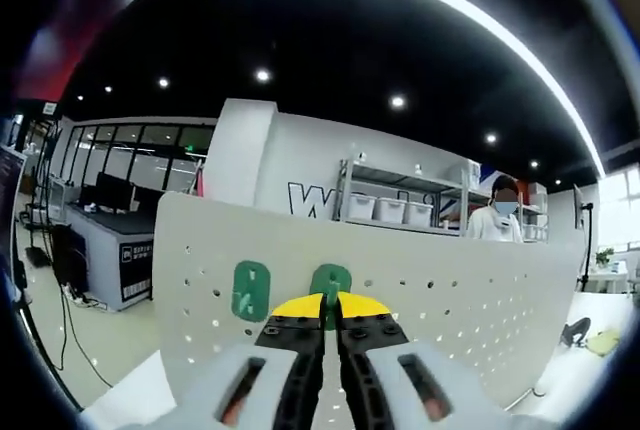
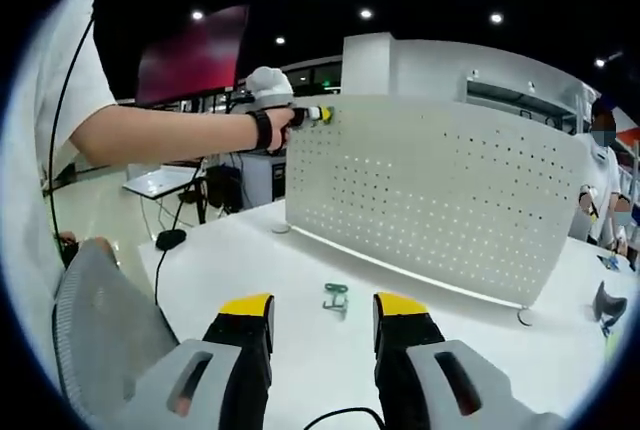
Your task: Insert the hook assembly into the mounting plate slot until the hook locks in place.
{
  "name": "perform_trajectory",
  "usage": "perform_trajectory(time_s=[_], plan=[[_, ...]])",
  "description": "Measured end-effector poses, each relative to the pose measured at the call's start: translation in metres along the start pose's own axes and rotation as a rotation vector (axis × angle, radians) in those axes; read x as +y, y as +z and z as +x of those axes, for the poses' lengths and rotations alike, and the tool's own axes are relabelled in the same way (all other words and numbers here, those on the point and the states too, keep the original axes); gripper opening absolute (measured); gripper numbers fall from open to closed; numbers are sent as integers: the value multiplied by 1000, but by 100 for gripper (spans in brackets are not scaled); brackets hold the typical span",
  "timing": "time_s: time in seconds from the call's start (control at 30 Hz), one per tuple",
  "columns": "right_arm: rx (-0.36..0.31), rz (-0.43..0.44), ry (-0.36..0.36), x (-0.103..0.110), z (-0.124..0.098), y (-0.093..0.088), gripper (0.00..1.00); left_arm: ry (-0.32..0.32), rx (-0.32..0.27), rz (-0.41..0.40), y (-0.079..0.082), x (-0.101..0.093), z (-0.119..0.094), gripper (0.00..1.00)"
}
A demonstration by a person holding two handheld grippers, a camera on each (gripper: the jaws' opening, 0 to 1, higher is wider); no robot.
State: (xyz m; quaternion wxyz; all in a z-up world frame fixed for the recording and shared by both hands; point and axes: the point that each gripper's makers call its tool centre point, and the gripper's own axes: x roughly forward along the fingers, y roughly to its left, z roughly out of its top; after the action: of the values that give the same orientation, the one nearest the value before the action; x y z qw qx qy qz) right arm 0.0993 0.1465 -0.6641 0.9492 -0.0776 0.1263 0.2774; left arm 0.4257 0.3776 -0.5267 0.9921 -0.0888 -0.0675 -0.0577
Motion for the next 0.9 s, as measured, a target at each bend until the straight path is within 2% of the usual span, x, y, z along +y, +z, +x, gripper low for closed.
perform_trajectory(time_s=[0.03, 0.27, 0.4, 0.47, 0.53, 0.57, 0.9], plan=[[0, 0, -1, 0, 0, 0, 40, -4, 2, -18, 0, 0, 0, 3], [4, 1, -2, -1, -1, -2, 40, 5, 14, -13, -3, 1, 1, 3], [9, -1, 3, 0, 0, -4, 40, 7, 33, 79, -4, -1, 0, 3], [8, 3, 4, 0, 0, -4, 40, 11, 32, 26, -4, -1, 1, 3], [10, -1, 4, 0, 0, -4, 40, 7, 31, 92, -3, -1, 1, 3], [10, -2, 4, 0, 0, -4, 39, 14, 62, 133, -6, 0, 0, 3], [1, 7, -2, -3, 0, -3, 39, -8, 71, 129, -5, -3, 0, 4]])
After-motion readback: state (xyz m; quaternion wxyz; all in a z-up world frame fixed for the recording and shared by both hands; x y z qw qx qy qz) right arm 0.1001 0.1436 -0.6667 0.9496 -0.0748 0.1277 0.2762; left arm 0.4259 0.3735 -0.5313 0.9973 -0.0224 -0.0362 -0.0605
